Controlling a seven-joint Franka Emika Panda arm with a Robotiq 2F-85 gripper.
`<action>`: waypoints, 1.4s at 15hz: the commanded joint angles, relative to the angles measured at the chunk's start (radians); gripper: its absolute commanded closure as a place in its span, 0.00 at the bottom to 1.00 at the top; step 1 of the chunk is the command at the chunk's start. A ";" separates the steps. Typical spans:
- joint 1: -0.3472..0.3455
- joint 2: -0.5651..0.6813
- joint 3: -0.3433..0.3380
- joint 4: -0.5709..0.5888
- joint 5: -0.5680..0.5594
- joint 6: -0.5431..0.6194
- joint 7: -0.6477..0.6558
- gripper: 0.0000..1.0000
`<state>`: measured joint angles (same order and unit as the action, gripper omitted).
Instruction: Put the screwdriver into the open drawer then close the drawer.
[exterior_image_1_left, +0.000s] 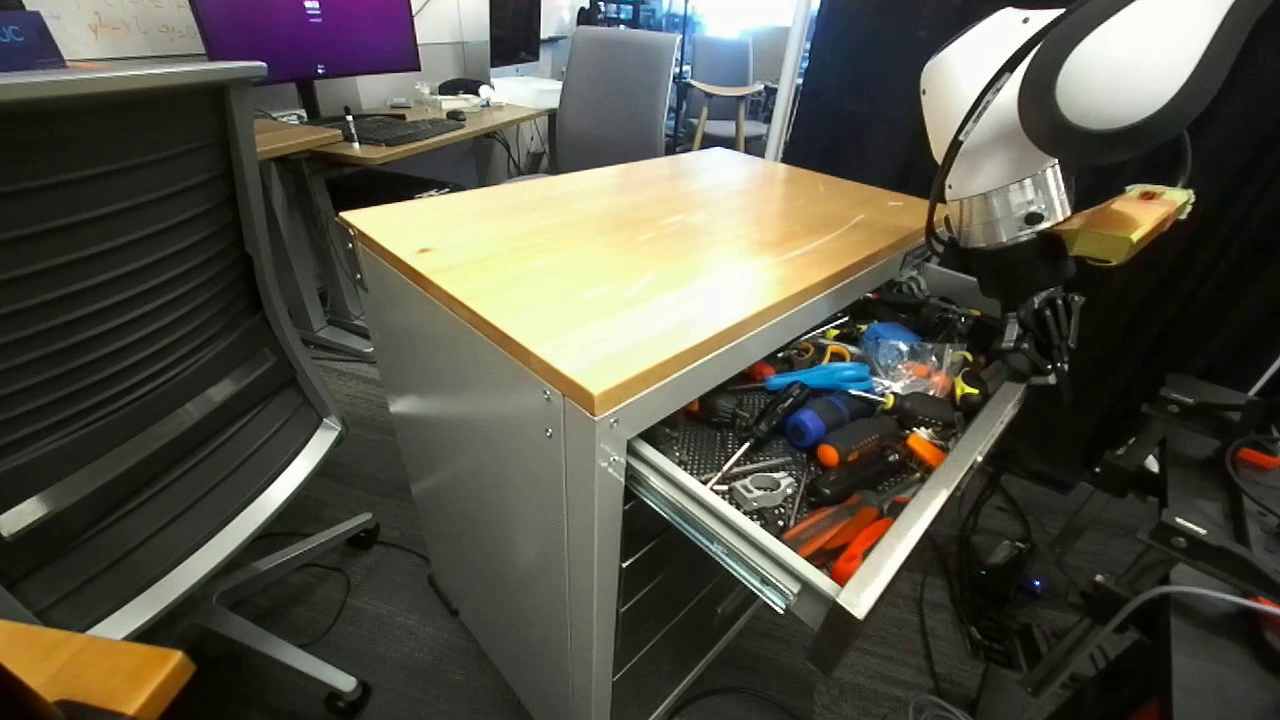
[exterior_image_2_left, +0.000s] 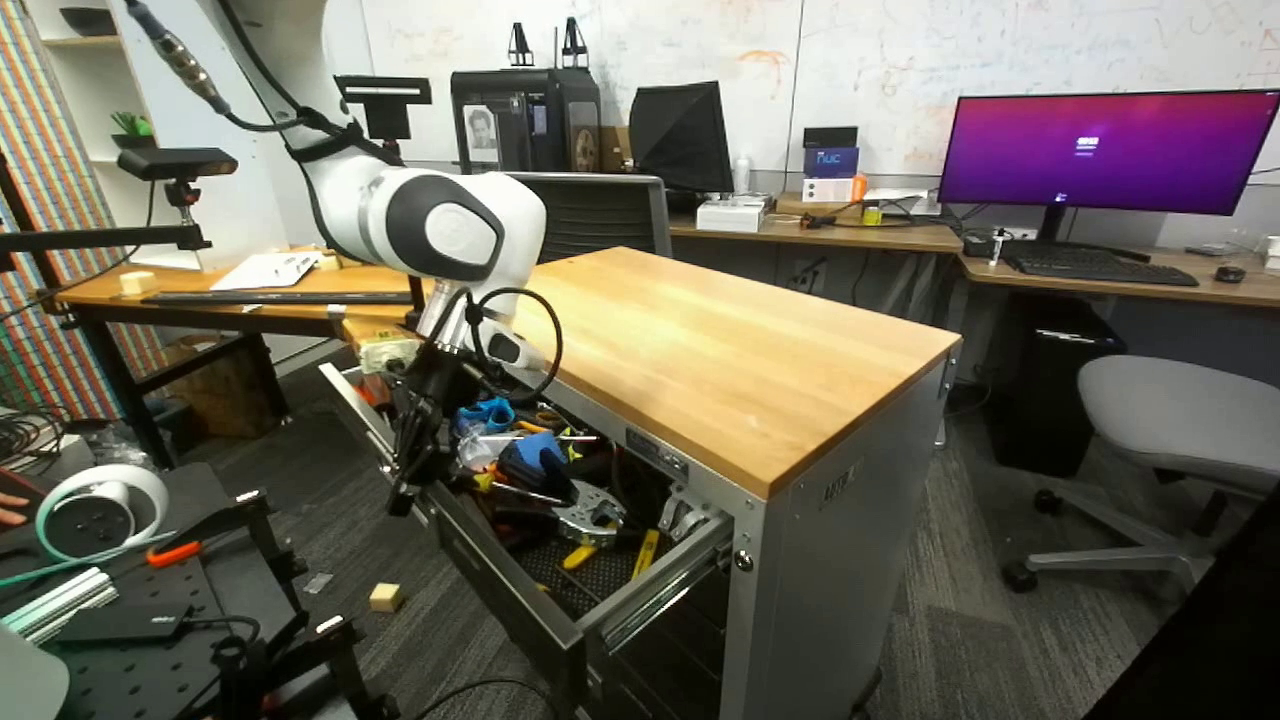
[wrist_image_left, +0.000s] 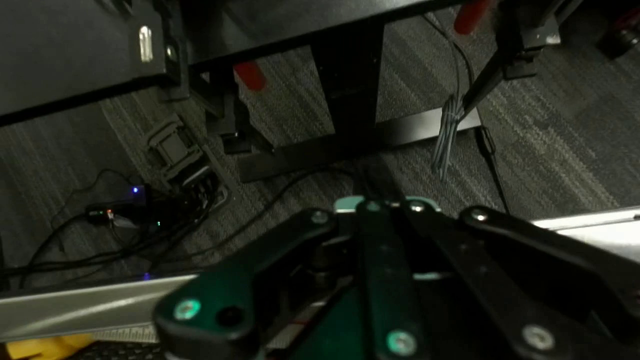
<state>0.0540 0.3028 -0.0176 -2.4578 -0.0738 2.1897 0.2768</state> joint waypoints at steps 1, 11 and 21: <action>0.043 -0.003 -0.001 0.009 -0.073 0.152 0.060 1.00; 0.173 0.026 -0.110 0.019 -0.515 0.507 0.318 1.00; 0.308 0.020 -0.291 0.063 -1.088 0.766 0.817 1.00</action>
<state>0.2974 0.3324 -0.2410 -2.4430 -1.0027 2.8811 0.9333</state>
